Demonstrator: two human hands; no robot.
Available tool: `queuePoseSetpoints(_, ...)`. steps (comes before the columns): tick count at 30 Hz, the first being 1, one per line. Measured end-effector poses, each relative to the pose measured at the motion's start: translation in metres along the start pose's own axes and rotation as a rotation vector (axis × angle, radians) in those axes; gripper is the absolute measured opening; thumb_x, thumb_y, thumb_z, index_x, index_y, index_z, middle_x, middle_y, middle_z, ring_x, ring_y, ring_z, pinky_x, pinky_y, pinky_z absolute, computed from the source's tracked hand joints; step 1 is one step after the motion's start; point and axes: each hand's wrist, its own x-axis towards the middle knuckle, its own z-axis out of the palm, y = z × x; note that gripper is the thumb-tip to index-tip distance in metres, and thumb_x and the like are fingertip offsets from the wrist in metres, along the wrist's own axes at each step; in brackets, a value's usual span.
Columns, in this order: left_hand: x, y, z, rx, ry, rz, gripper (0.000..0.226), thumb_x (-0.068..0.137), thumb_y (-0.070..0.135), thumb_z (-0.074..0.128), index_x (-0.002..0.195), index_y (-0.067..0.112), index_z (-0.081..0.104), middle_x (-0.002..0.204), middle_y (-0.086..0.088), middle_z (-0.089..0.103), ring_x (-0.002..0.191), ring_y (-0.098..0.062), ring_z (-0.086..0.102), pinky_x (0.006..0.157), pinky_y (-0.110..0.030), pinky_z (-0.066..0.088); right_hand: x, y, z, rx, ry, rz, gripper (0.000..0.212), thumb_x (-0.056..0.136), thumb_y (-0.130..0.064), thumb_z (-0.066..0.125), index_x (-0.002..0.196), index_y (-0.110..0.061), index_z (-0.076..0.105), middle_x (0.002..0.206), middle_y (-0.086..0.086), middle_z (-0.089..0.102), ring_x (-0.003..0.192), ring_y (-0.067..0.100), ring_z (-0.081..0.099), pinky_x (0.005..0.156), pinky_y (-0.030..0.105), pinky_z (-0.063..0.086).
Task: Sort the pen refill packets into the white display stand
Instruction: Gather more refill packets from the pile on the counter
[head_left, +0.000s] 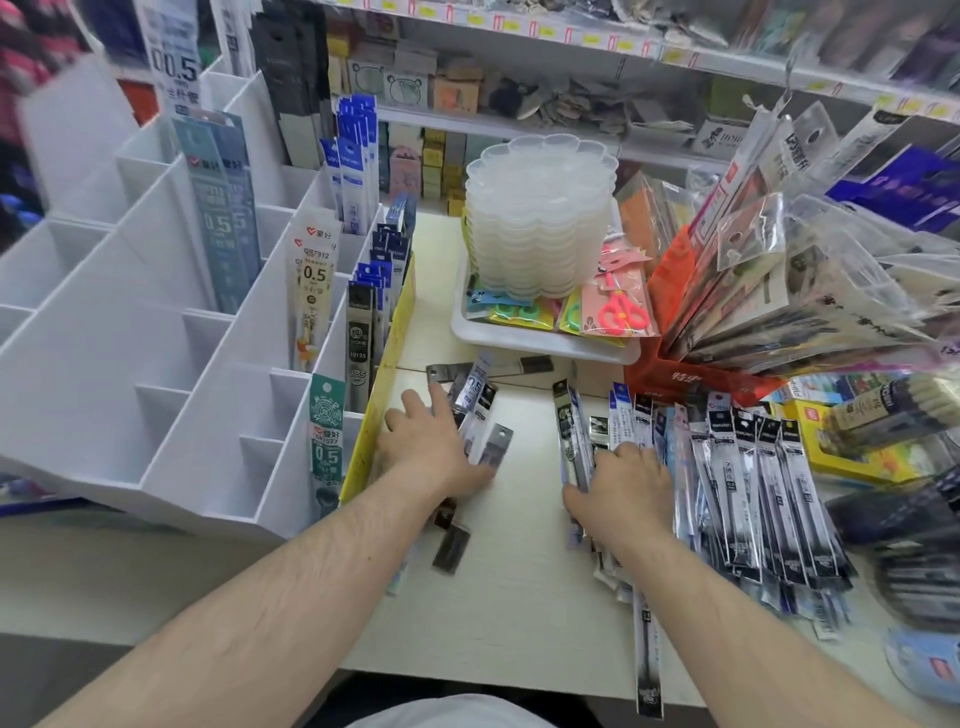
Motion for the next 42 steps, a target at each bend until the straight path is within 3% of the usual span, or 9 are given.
queuePoseSetpoints(2,-0.001,0.001,0.004,0.033,-0.015,-0.041,0.139,0.063,0.083,0.066,0.156,0.010,-0.007,0.148,-0.021,0.023,0.131,-0.038,0.036,0.100,-0.043,0.043,0.000,-0.003,-0.001,0.044,-0.010,0.018,0.061,0.079,-0.061,0.056,0.122,-0.017,0.058,0.128,0.005,0.057,0.121,0.027,0.048,0.101,0.039,0.040)
queuePoseSetpoints(5,0.000,0.005,0.006,-0.031,-0.030,-0.040,0.133,0.067,0.069,0.076,0.155,0.008,-0.002,0.144,-0.021,0.031,0.127,-0.037,0.041,0.096,-0.041,0.045,0.000,-0.012,-0.004,0.137,0.013,0.041,0.080,0.077,-0.068,0.058,0.137,-0.017,0.047,0.134,0.006,0.053,0.124,0.027,0.050,0.100,0.039,0.041)
queuePoseSetpoints(13,-0.006,0.015,0.005,-0.048,-0.018,0.075,0.068,0.086,0.008,0.059,0.144,0.010,0.023,0.128,-0.018,0.041,0.116,-0.036,0.050,0.083,-0.038,0.049,-0.004,-0.024,-0.006,0.561,0.082,0.021,0.045,0.087,-0.040,0.063,0.126,-0.018,0.060,0.112,-0.002,0.059,0.106,0.020,0.055,0.089,0.034,0.047)
queuePoseSetpoints(20,-0.016,0.008,0.013,-0.194,0.016,0.129,0.036,0.080,0.006,0.054,0.104,0.016,0.029,0.105,-0.012,0.060,0.085,-0.031,0.050,0.068,-0.035,0.041,-0.007,-0.024,-0.002,0.896,0.047,0.094,0.023,0.088,-0.027,0.066,0.110,-0.021,0.066,0.087,-0.008,0.062,0.083,0.015,0.062,0.078,0.032,0.053)
queuePoseSetpoints(27,-0.014,0.000,0.001,-0.416,-0.074,0.120,0.046,0.077,0.015,0.067,0.112,0.017,0.038,0.086,0.000,0.054,0.082,-0.027,0.056,0.063,-0.031,0.042,-0.008,-0.023,0.001,1.060,-0.002,0.151,0.015,0.086,-0.023,0.066,0.102,-0.025,0.067,0.087,-0.004,0.066,0.081,0.018,0.065,0.075,0.038,0.057)
queuePoseSetpoints(31,-0.011,-0.008,-0.024,-0.728,-0.040,0.173,0.043,0.072,0.010,0.068,0.107,0.023,0.046,0.086,0.003,0.060,0.077,-0.017,0.060,0.059,-0.027,0.045,-0.006,-0.027,0.000,1.044,-0.003,0.125,0.014,0.087,-0.024,0.067,0.101,-0.025,0.069,0.088,-0.006,0.067,0.087,0.017,0.065,0.078,0.035,0.055)
queuePoseSetpoints(35,-0.019,-0.013,-0.053,-0.988,0.077,0.238,0.043,0.073,0.002,0.067,0.107,0.022,0.050,0.084,0.000,0.062,0.069,-0.017,0.058,0.059,-0.027,0.046,-0.011,-0.042,0.009,0.758,-0.045,-0.191,0.028,0.090,-0.017,0.062,0.116,-0.021,0.071,0.100,-0.009,0.063,0.089,0.008,0.057,0.080,0.024,0.043)
queuePoseSetpoints(39,-0.026,-0.016,-0.061,-1.144,0.131,0.340,0.047,0.071,-0.005,0.066,0.106,0.023,0.051,0.083,-0.012,0.063,0.068,-0.018,0.057,0.066,-0.033,0.049,-0.018,-0.067,0.025,0.274,-0.060,-0.739,0.047,0.085,-0.026,0.067,0.131,-0.020,0.061,0.128,0.006,0.056,0.108,0.030,0.056,0.088,0.039,0.047)
queuePoseSetpoints(42,-0.025,-0.019,-0.055,-1.186,0.173,0.369,0.047,0.072,-0.003,0.067,0.107,0.025,0.052,0.093,-0.020,0.066,0.078,-0.028,0.064,0.078,-0.045,0.056,-0.012,-0.071,0.032,0.120,0.001,-0.835,0.038,0.077,-0.032,0.071,0.112,-0.017,0.069,0.109,0.011,0.061,0.093,0.036,0.059,0.073,0.040,0.042)
